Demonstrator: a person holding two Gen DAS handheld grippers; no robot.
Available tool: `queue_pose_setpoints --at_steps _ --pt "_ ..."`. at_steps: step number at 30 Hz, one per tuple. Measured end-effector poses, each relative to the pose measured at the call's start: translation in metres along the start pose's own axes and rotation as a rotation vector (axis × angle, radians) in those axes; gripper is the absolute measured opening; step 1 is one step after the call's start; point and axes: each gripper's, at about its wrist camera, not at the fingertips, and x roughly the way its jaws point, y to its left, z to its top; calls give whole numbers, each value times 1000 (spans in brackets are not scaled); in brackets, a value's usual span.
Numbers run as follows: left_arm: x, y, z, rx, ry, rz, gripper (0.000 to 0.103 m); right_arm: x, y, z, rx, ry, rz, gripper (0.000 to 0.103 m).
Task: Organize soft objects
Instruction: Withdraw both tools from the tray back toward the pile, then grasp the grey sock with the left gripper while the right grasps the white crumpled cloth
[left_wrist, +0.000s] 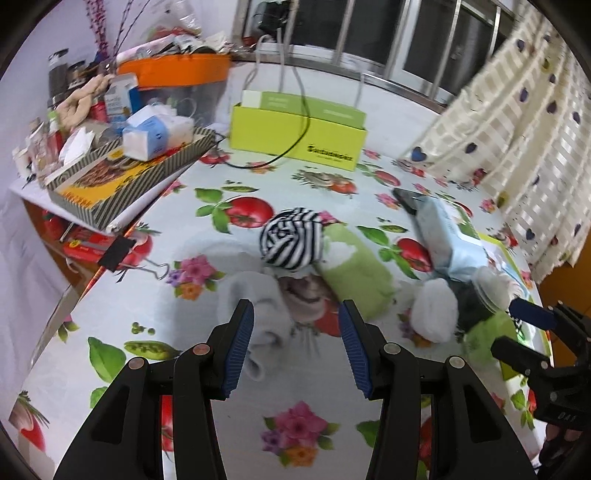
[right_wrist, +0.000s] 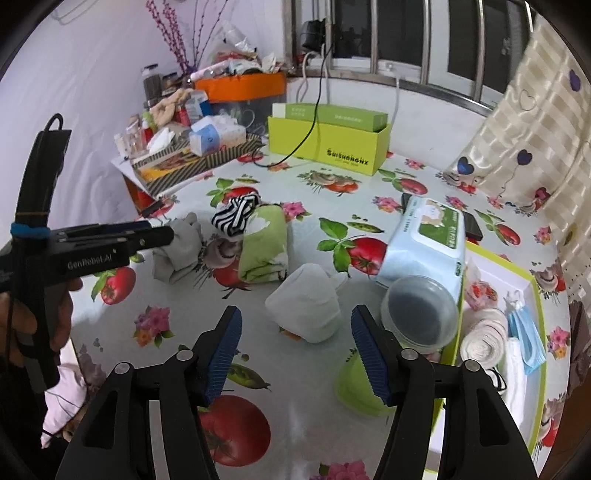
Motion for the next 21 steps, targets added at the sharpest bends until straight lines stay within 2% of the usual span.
queue_pose_setpoints --at_steps 10,21 --pt "28 24 0 -33 37 37 52 27 4 9 -50 52 -11 66" --pt "56 25 -2 -15 86 47 52 60 3 19 -119 152 -42 66"
